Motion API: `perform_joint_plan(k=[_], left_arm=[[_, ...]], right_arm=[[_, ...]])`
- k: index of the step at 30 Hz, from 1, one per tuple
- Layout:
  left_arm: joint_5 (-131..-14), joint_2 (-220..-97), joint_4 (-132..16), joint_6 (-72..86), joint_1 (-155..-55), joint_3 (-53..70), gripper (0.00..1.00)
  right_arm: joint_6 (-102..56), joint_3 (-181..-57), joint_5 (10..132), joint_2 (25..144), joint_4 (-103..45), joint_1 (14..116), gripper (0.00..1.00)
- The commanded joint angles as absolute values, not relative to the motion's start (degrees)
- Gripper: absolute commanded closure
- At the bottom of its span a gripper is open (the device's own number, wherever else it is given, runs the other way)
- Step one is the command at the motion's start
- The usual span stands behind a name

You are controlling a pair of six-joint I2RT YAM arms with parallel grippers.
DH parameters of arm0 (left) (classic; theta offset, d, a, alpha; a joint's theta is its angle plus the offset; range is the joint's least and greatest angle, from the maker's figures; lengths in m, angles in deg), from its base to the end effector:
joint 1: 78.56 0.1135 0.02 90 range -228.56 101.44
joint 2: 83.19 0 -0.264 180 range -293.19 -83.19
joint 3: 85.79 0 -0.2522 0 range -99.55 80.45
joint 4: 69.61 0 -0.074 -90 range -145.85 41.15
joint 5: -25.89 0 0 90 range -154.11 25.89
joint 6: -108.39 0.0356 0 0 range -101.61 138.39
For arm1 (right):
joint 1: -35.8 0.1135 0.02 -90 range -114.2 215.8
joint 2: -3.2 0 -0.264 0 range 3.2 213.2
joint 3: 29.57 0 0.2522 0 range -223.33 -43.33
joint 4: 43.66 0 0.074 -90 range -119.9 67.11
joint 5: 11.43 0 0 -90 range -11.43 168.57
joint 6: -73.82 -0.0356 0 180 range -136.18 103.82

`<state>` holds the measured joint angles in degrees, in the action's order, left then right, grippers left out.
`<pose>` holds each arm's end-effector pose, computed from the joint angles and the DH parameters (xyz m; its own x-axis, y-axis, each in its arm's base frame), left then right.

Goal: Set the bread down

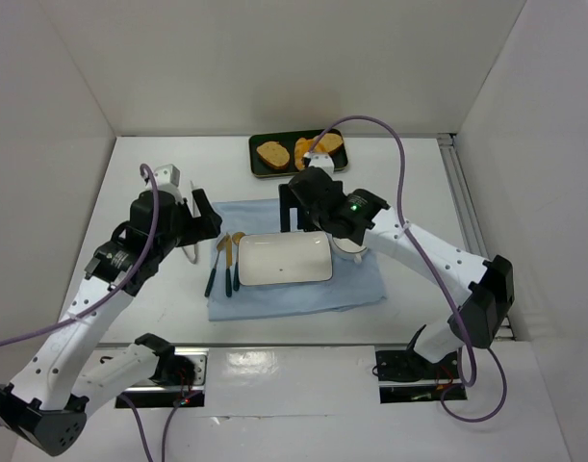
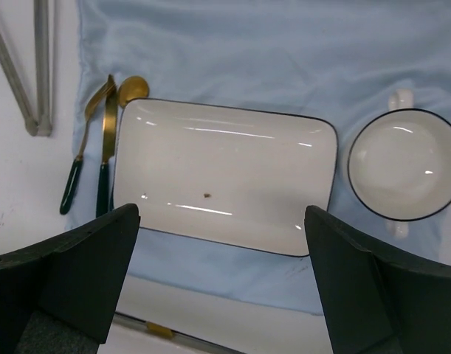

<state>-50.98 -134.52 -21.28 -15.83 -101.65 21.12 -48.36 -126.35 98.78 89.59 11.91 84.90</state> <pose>0.1747 -0.0657 0.3645 -0.4499 -0.4036 -0.7967 -0.0701 0.9053 -0.4190 0.2235 0.2392 0.3463 -0.6859 -0.0285 -0.7271 -0.2181 0.9614 0.1680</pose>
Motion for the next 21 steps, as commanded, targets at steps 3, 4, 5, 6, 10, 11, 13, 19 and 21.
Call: perform_joint_plan(k=[3, 4, 5, 6, 10, 11, 13, 19, 21], left_arm=[[-50.57, -133.02, -21.66, -14.83, -101.94, 21.73, 0.00], [-50.57, -133.02, -21.66, -14.83, -101.94, 21.73, 0.00], [-50.57, -133.02, -21.66, -14.83, -101.94, 21.73, 0.00], [-50.57, -133.02, -21.66, -14.83, -101.94, 21.73, 0.00], [-50.57, -133.02, -21.14, -15.36, -101.94, 22.96, 0.00], [-50.57, -133.02, -21.13, -15.36, -101.94, 22.97, 0.00], [-49.87, -133.72, -20.52, -15.89, -101.94, 23.49, 0.00], [-43.37, -136.01, -17.27, -16.42, -101.94, 23.49, 0.00], [-39.94, -138.55, -16.66, -18.70, -101.94, 24.01, 0.00]], right_arm=[[-49.75, -129.46, 107.57, 89.60, 14.84, 84.76, 0.00], [-49.06, -129.46, 107.05, 89.60, 14.84, 84.76, 0.00], [-48.53, -129.46, 107.05, 89.60, 14.15, 84.76, 0.00], [-48.52, -129.46, 107.05, 89.60, 14.14, 84.76, 0.00], [-49.57, -126.92, 105.90, 89.60, 14.14, 84.15, 0.00], [-49.58, -126.91, 104.42, 89.60, 13.44, 84.14, 0.00], [-49.58, -125.52, 103.80, 89.08, 12.83, 83.52, 0.00], [-48.87, -122.26, 100.81, 87.31, 9.66, 81.33, 0.00], [-47.03, -121.73, 99.14, 86.78, 8.79, 80.62, 0.00]])
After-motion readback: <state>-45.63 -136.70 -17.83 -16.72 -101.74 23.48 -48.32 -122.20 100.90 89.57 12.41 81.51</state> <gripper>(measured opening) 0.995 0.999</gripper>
